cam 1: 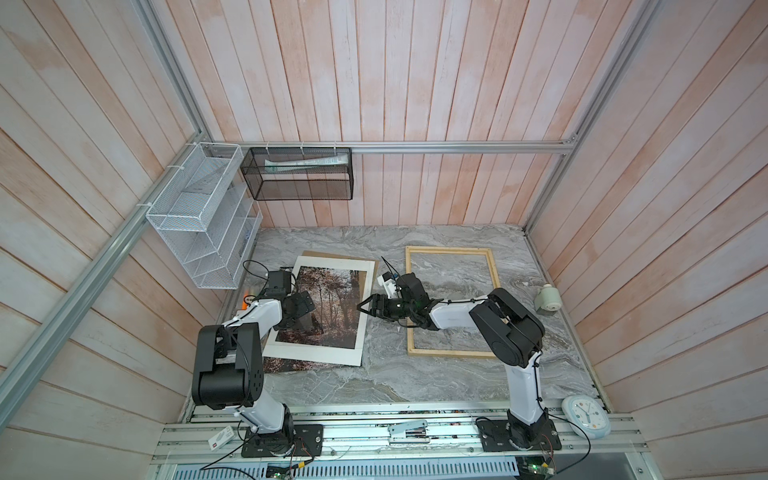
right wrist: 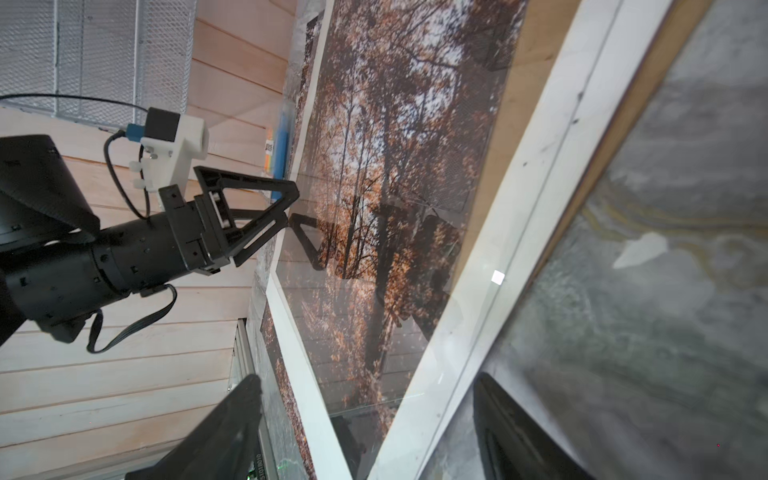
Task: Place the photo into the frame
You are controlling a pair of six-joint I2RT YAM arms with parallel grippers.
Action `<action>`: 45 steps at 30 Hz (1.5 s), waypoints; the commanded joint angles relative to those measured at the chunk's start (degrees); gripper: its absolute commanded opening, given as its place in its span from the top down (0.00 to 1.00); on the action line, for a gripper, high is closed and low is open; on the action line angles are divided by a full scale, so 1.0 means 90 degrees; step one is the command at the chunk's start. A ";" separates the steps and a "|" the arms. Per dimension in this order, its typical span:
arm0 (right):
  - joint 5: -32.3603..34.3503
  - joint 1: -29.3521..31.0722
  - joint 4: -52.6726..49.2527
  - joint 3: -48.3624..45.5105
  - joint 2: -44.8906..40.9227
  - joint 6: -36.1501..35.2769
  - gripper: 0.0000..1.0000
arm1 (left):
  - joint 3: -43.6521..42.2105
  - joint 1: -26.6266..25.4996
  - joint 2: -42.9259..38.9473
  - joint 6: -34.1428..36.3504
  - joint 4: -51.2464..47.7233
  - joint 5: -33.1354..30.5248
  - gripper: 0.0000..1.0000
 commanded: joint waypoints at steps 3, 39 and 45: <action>-0.0045 -0.0116 -0.0276 0.0304 0.0228 -0.0184 0.20 | -0.0092 0.0023 0.0102 0.0023 0.0101 0.0094 0.00; -0.0410 -0.0267 0.0242 0.0720 0.0670 0.0397 0.20 | 0.0048 0.0023 -0.0039 0.0084 0.0031 0.0054 0.00; -0.0332 -0.0267 0.0494 0.0604 0.0659 0.0634 0.19 | 0.0632 0.0018 0.0093 0.0215 -0.0255 -0.0578 0.00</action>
